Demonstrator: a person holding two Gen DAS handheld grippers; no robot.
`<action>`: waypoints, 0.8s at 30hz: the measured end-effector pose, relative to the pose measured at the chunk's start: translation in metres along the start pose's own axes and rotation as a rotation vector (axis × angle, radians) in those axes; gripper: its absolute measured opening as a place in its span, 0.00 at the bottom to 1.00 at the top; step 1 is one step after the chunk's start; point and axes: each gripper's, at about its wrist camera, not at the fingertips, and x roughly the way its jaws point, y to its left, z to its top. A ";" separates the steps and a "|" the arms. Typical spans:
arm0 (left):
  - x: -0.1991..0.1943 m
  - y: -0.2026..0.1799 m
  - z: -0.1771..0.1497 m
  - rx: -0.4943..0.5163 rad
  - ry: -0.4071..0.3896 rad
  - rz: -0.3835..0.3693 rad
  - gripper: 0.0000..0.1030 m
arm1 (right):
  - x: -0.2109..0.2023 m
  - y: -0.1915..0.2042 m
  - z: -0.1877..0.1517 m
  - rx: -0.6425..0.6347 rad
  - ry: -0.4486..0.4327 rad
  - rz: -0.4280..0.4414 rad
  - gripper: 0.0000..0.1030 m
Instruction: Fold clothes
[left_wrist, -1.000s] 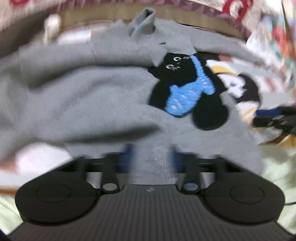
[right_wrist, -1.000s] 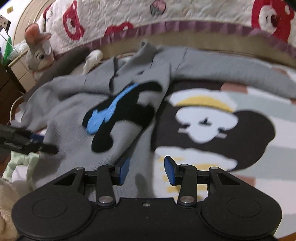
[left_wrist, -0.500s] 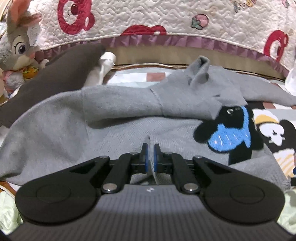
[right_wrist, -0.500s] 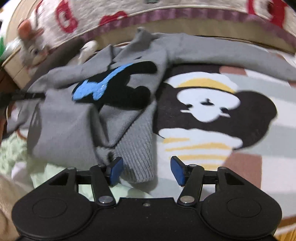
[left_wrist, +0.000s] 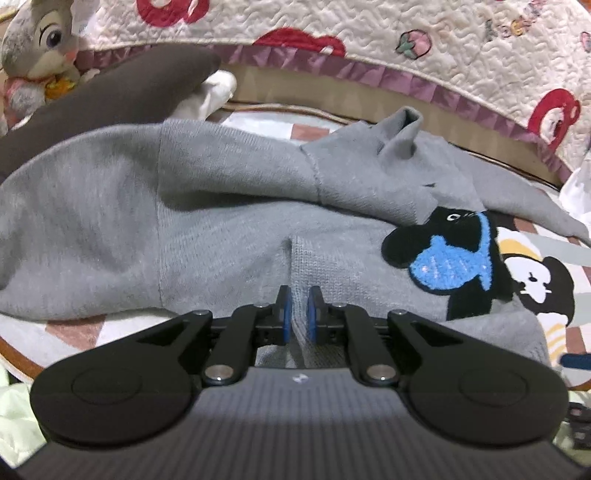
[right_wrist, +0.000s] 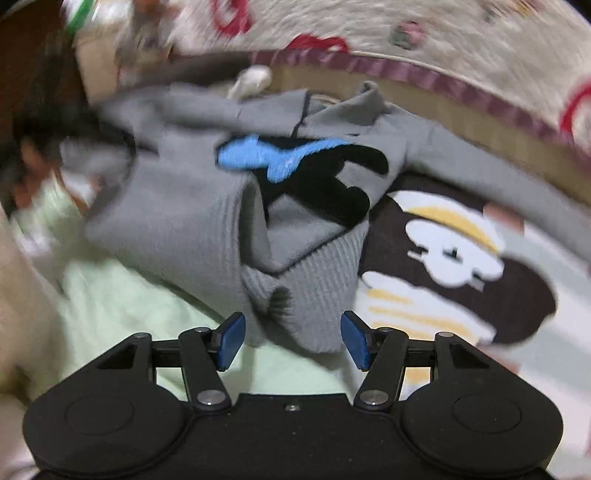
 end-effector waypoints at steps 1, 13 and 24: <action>-0.004 -0.002 0.001 0.008 -0.014 -0.014 0.08 | 0.006 0.003 0.001 -0.031 0.005 -0.015 0.61; -0.029 -0.044 0.017 0.160 -0.131 -0.275 0.48 | 0.011 -0.026 0.072 0.097 -0.201 -0.030 0.08; 0.034 -0.102 -0.015 0.442 0.096 -0.269 0.18 | 0.008 -0.021 0.110 0.044 -0.285 -0.045 0.07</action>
